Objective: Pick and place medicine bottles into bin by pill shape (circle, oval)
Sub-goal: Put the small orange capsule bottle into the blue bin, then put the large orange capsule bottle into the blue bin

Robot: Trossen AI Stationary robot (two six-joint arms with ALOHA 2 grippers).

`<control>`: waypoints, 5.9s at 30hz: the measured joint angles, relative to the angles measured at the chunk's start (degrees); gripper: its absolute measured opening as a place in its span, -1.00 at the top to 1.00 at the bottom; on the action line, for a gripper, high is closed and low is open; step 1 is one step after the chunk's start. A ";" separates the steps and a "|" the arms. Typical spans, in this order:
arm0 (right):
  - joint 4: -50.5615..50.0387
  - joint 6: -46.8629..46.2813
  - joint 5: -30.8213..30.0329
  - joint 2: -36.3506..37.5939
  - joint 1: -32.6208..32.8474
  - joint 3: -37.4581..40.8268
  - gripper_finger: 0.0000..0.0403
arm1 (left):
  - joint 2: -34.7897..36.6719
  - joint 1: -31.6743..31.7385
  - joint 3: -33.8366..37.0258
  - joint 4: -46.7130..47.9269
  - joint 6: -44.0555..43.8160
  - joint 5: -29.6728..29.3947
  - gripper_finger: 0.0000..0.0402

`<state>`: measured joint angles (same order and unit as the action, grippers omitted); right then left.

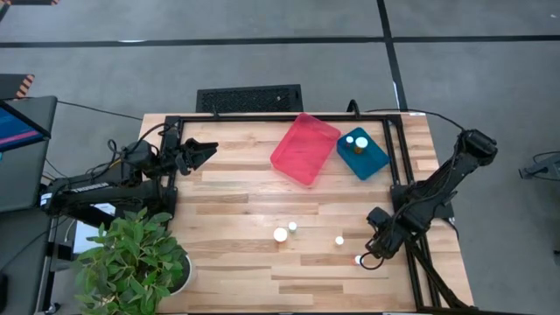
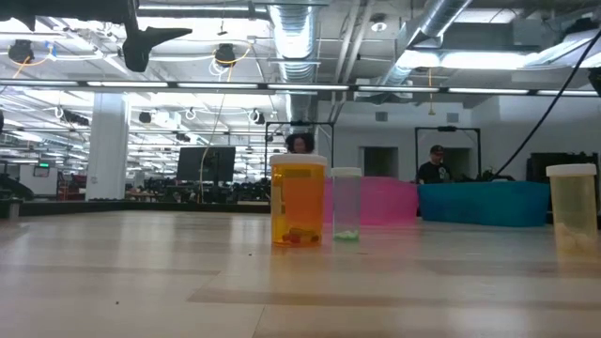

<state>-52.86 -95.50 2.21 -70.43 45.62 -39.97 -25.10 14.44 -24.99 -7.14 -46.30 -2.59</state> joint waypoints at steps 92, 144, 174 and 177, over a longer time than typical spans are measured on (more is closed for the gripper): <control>1.60 81.02 -12.52 -20.98 -81.39 -17.07 0.30 | 0.00 0.02 -0.02 -0.04 0.51 -2.82 -0.50; -24.07 81.59 -9.55 -13.48 -75.50 -34.75 0.13 | 0.00 0.00 -0.02 -0.07 0.48 -3.93 -0.50; 6.85 77.67 -5.20 -25.77 -39.19 -43.82 -0.27 | 0.00 0.01 -0.02 0.40 2.16 4.54 -0.50; 7.19 81.70 -4.57 -29.78 -39.19 -47.72 -0.37 | 0.02 0.00 -0.02 0.57 2.16 5.35 -0.50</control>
<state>-45.67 -13.81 -2.36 -100.22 6.44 -87.68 -25.08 14.44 -25.02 -6.57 -44.14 2.76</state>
